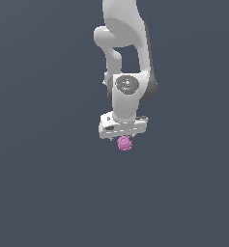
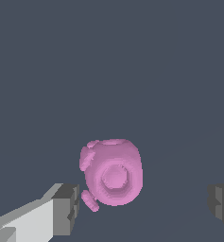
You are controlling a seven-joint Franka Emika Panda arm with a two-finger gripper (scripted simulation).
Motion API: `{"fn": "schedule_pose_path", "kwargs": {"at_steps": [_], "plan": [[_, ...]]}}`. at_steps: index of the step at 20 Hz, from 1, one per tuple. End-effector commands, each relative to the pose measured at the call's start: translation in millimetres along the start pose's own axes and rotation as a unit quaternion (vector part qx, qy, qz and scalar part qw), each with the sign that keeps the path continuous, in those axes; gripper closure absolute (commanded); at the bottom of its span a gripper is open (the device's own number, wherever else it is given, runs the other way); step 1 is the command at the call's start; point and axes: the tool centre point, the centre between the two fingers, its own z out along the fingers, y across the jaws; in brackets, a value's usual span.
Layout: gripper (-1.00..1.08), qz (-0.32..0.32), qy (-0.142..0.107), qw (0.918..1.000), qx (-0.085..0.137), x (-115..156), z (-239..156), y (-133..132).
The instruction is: Pick up the object and move it to a goal position.
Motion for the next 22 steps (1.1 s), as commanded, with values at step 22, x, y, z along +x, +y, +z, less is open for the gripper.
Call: {"fn": "schedule_pose_path", "kwargs": {"at_steps": [22], "plan": [[-0.92,-0.033,-0.002,0.9994,0.004,-11.3,67.6,-19.7]]}}
